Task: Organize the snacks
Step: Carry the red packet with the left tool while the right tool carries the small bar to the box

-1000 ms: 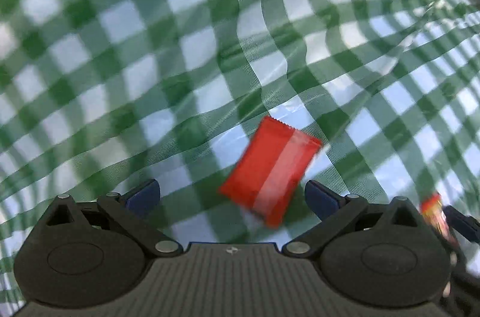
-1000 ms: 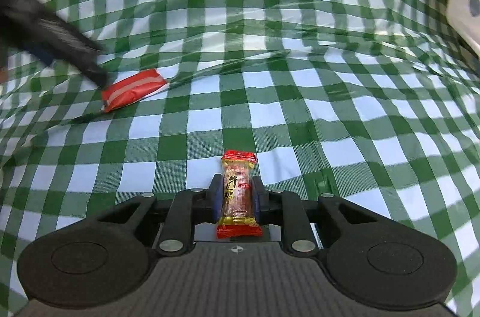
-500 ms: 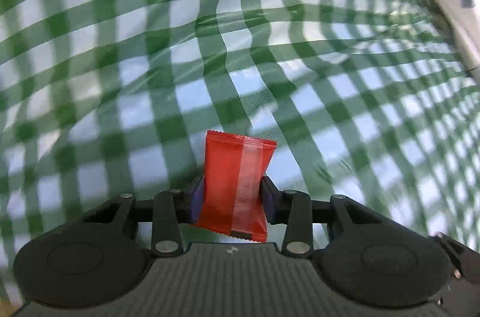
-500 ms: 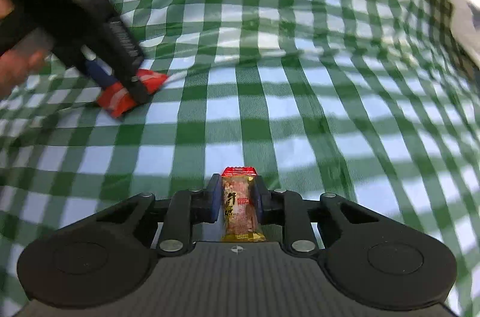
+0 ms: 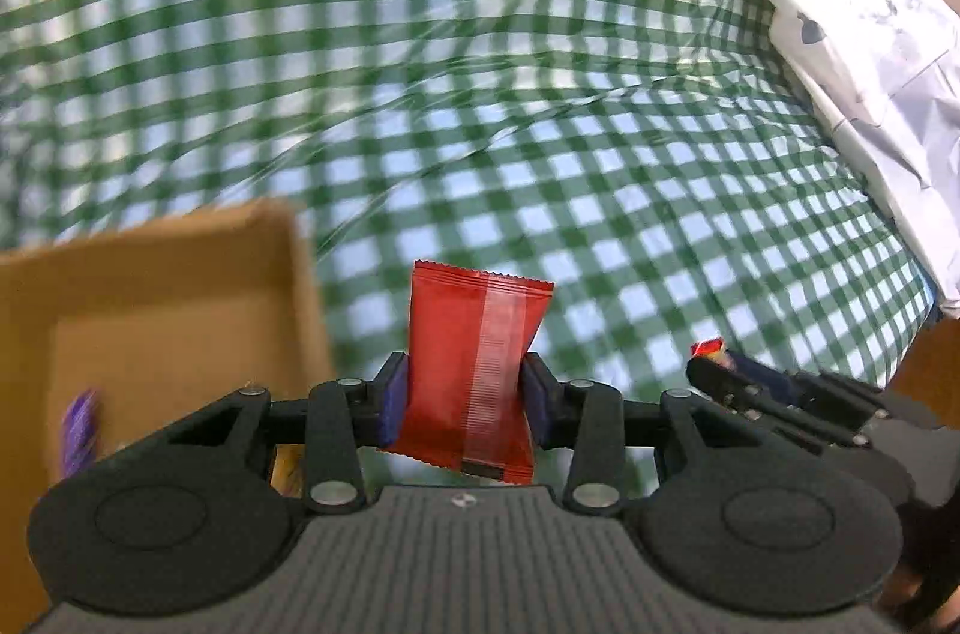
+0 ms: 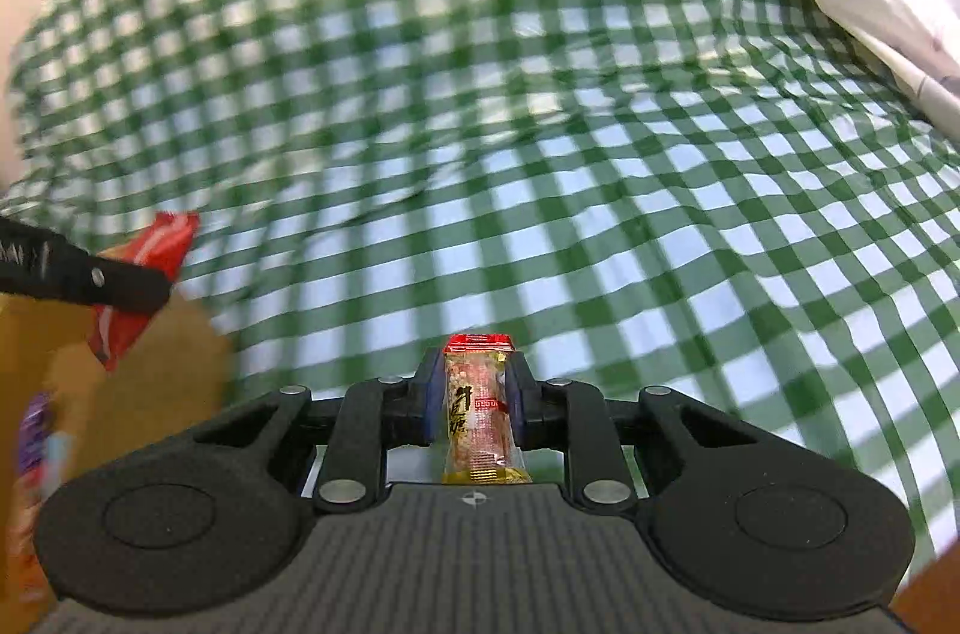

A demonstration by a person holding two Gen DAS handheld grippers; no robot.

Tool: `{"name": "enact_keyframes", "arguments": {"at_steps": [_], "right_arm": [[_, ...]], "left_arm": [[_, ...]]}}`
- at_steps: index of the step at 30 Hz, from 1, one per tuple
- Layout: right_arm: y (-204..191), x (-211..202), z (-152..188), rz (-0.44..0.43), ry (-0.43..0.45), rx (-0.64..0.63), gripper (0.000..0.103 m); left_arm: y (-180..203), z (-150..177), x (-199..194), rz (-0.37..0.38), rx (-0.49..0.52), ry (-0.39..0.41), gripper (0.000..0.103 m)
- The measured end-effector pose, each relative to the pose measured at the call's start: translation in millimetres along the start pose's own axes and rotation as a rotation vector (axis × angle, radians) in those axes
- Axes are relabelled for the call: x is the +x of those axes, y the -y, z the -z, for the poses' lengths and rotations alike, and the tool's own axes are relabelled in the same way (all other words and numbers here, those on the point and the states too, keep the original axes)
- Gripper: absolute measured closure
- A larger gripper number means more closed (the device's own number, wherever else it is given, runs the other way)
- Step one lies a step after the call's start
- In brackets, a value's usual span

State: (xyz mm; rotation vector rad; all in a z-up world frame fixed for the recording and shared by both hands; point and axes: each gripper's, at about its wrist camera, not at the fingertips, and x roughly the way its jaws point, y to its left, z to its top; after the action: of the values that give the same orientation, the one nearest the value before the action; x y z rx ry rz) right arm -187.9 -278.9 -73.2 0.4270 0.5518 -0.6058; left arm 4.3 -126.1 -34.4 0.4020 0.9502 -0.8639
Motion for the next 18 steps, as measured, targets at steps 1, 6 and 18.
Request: {"name": "enact_keyframes", "arguments": {"at_steps": [1,6,18], "right_arm": [[-10,-15,4,-0.019,-0.002,-0.01,0.081],[-61,-82,30,-0.133,-0.012,-0.061,0.081],[-161,-155,94,-0.265,-0.061,-0.232,0.08]], "left_arm": [[-4,13,-15,-0.022,-0.016,-0.005,0.059],[-36,71,-80,-0.139,-0.119,-0.025,0.059],[-94,181,-174,-0.237,-0.287,0.006,0.059]]}}
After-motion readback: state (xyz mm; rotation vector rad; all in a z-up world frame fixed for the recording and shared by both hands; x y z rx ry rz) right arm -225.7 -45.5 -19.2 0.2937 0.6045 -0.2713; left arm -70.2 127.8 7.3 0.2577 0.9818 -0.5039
